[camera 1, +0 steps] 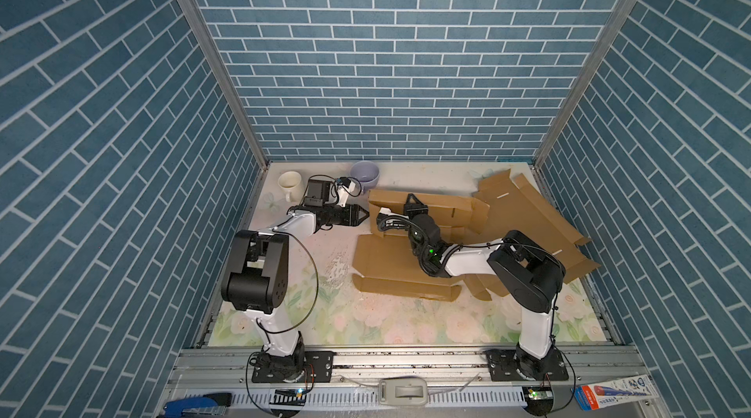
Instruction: Fold the paper box
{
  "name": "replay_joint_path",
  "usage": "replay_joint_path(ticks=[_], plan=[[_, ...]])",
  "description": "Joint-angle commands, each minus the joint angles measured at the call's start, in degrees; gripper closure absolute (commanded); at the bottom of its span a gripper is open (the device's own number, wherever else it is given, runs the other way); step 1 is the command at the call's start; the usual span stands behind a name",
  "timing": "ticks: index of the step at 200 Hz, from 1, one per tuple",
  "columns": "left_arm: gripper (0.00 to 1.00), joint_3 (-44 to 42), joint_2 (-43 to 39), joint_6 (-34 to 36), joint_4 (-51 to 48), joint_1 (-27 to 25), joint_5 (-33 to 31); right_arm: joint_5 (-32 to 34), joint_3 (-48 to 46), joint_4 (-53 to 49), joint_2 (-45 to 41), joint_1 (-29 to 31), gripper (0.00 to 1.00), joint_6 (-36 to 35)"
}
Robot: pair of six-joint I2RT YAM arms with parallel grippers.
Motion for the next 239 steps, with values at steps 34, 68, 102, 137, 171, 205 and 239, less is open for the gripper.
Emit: replay_joint_path(ticks=[34,68,102,137,171,205,239], plan=[[0.36,-3.6,-3.8,-0.4,2.9,-1.8,-2.1,0.0,-0.7,-0.8,-0.9,0.3,1.0,1.7],[0.35,-4.1,-3.4,0.1,5.8,-2.7,-2.7,-0.1,-0.7,-1.7,-0.8,0.3,1.0,2.5],[0.37,-5.8,-4.0,0.2,11.0,-3.1,-4.2,-0.4,-0.5,-3.6,-1.4,0.3,1.0,3.8],[0.4,-10.2,-5.3,-1.2,21.4,-4.7,-7.4,-0.8,-0.5,-5.9,-1.9,0.4,1.0,5.6],[0.43,-11.7,-4.7,-2.6,26.1,-7.6,-13.0,-0.8,-0.3,-7.0,-2.3,0.4,1.0,6.3],[0.52,-13.3,-4.5,-2.5,28.2,-10.3,-21.5,-0.7,0.0,-7.3,-2.2,0.7,1.0,6.7],[0.6,-15.3,-4.2,-3.7,33.0,-11.7,-25.6,-0.7,0.3,-7.6,-2.0,1.0,1.0,7.0]])
